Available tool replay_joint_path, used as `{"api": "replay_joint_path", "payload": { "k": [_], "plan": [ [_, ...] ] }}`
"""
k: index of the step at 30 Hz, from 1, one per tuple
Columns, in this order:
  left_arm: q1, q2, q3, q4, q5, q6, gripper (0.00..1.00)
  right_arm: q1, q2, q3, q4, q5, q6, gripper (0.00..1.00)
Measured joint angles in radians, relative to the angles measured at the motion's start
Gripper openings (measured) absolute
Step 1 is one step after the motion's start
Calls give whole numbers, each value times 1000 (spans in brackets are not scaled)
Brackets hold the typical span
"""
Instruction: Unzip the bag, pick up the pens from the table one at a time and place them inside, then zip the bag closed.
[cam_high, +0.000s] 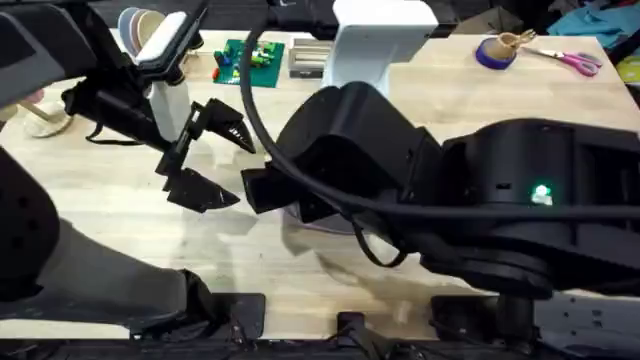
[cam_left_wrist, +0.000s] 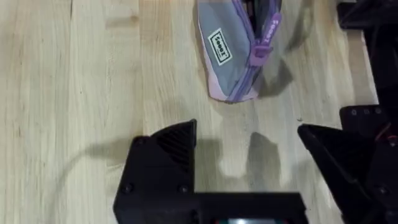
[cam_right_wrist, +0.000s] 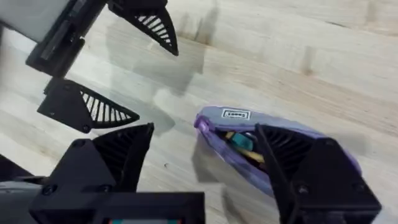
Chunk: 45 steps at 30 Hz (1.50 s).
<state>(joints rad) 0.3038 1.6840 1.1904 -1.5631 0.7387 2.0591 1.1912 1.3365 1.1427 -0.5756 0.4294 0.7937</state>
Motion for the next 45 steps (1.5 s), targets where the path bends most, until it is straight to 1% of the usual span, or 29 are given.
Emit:
{"api": "replay_joint_path", "payload": {
  "k": [9, 15, 20, 27, 31, 41, 45],
  "plan": [
    [0, 0, 0, 0, 0, 0, 994, 0, 16, 1, 0, -45, 17, 998],
    [0, 0, 0, 0, 0, 0, 995, 0, 88, 1, 8, -57, 37, 998],
    [0, 0, 0, 0, 0, 0, 995, 0, 155, 1, 53, -60, 41, 997],
    [0, 0, 0, 0, 0, 0, 995, 0, 189, 1, 69, -60, 44, 968],
    [0, 0, 0, 0, 0, 0, 994, 0, 196, 1, 83, -60, 44, 911],
    [0, 0, 0, 1, 0, 0, 995, 0, 204, 1, 82, -60, 45, 608],
    [0, 0, 0, 1, 0, 0, 994, 0, 204, 1, 81, -60, 45, 524]
  ]
}}
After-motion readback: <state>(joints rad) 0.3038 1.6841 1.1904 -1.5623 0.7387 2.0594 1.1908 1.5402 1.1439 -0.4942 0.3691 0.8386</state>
